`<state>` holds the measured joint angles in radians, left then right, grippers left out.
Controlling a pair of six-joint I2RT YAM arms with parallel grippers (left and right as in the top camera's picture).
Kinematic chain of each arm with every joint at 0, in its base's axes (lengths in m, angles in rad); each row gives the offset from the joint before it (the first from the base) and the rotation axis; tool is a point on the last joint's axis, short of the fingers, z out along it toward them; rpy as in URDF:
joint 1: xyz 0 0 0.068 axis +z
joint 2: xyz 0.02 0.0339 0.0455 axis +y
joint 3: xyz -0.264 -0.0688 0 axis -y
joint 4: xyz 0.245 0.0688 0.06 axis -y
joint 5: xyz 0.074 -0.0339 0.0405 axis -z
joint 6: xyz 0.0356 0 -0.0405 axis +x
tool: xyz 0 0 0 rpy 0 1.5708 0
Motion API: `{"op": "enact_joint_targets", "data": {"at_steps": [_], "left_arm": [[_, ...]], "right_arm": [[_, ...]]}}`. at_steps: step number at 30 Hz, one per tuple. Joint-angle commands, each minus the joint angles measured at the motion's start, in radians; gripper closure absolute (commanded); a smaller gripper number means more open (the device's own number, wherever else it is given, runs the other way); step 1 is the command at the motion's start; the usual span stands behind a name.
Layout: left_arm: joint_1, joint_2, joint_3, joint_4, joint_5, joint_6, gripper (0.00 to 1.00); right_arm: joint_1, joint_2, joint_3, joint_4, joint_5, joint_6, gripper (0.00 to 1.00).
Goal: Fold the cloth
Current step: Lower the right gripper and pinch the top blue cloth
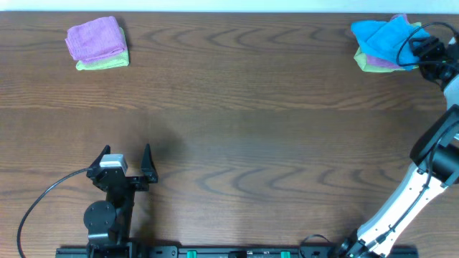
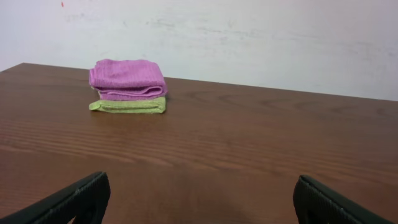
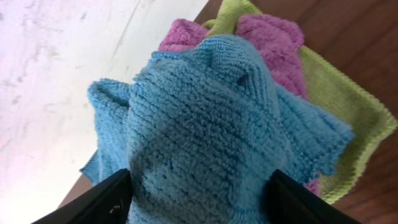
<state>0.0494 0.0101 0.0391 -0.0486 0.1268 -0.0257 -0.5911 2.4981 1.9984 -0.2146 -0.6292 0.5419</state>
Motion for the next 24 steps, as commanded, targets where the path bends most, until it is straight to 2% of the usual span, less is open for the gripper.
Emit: {"op": "enact_joint_targets", "data": {"at_steps": [1, 7, 10, 16, 18, 24], "left_arm": [[-0.004, -0.006, -0.034, -0.016, -0.003, 0.011, 0.04], [-0.004, -0.006, -0.034, -0.017, -0.003, 0.011, 0.05], [-0.004, -0.006, -0.034, -0.016, -0.003, 0.011, 0.05], [-0.004, -0.006, -0.034, -0.017, -0.003, 0.011, 0.05], [-0.004, -0.006, -0.034, -0.016, -0.003, 0.011, 0.05], [-0.004, -0.006, -0.034, -0.017, -0.003, 0.011, 0.05]], "right_arm": [[-0.004, 0.0, 0.037, 0.002, -0.061, 0.019, 0.32], [-0.006, 0.0, 0.08, 0.001, -0.108, 0.019, 0.52], [-0.006, -0.002, 0.097, 0.001, -0.13, 0.019, 0.49], [-0.006, -0.002, 0.14, 0.0, -0.16, 0.019, 0.51], [-0.006, -0.002, 0.15, -0.003, -0.162, 0.019, 0.58], [-0.006, -0.002, 0.152, -0.008, -0.161, 0.019, 0.94]]}}
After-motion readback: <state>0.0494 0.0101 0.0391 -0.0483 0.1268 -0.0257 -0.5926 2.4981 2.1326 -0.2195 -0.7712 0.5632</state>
